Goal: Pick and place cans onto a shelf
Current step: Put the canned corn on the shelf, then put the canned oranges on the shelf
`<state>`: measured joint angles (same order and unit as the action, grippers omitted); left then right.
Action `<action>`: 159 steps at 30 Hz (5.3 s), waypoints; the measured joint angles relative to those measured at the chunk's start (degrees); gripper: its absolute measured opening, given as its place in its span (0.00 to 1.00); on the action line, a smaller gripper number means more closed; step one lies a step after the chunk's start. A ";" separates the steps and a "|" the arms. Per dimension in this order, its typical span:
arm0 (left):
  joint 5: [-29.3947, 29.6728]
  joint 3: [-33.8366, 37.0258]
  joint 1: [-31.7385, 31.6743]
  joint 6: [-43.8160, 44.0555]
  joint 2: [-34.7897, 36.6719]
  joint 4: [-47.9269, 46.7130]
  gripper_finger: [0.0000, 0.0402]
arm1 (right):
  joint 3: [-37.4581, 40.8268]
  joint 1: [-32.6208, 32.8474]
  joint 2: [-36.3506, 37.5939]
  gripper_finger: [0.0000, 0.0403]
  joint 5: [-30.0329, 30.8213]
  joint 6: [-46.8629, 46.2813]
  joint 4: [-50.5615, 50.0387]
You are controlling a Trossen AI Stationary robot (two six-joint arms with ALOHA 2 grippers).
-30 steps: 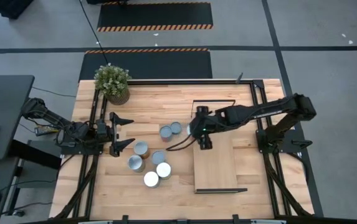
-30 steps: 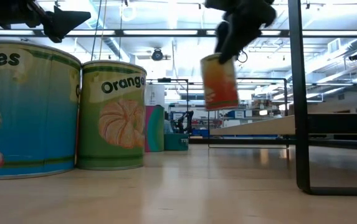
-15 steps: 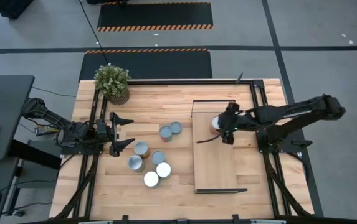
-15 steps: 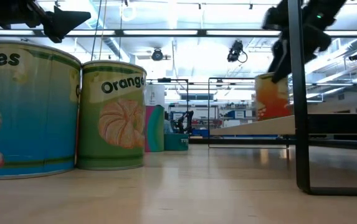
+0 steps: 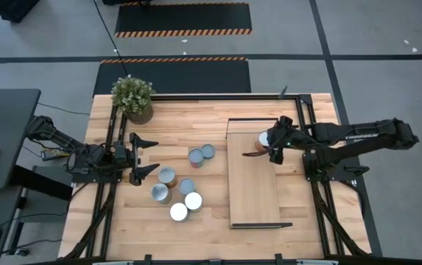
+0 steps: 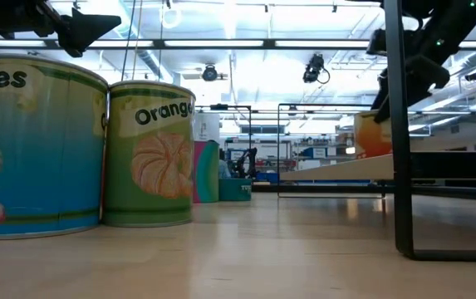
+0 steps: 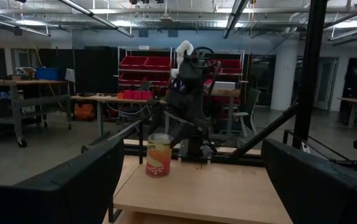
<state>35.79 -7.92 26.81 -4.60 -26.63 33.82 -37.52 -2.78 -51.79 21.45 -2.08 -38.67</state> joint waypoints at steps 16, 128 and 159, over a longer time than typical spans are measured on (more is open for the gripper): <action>0.02 0.00 0.00 0.55 0.00 -0.17 0.96 | -1.10 -1.76 -0.55 0.97 -0.22 0.98 -1.51; 6.99 -11.63 20.04 19.43 -22.86 -13.66 0.96 | -63.67 23.74 -71.42 0.99 -4.72 -4.22 8.37; 6.99 -11.63 19.87 20.57 -22.86 -14.19 0.96 | -56.43 21.02 -71.88 0.91 -6.62 -6.78 15.27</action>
<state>42.78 -19.55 46.68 15.97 -49.50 19.64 -93.94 18.25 -123.68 14.83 -8.87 -23.39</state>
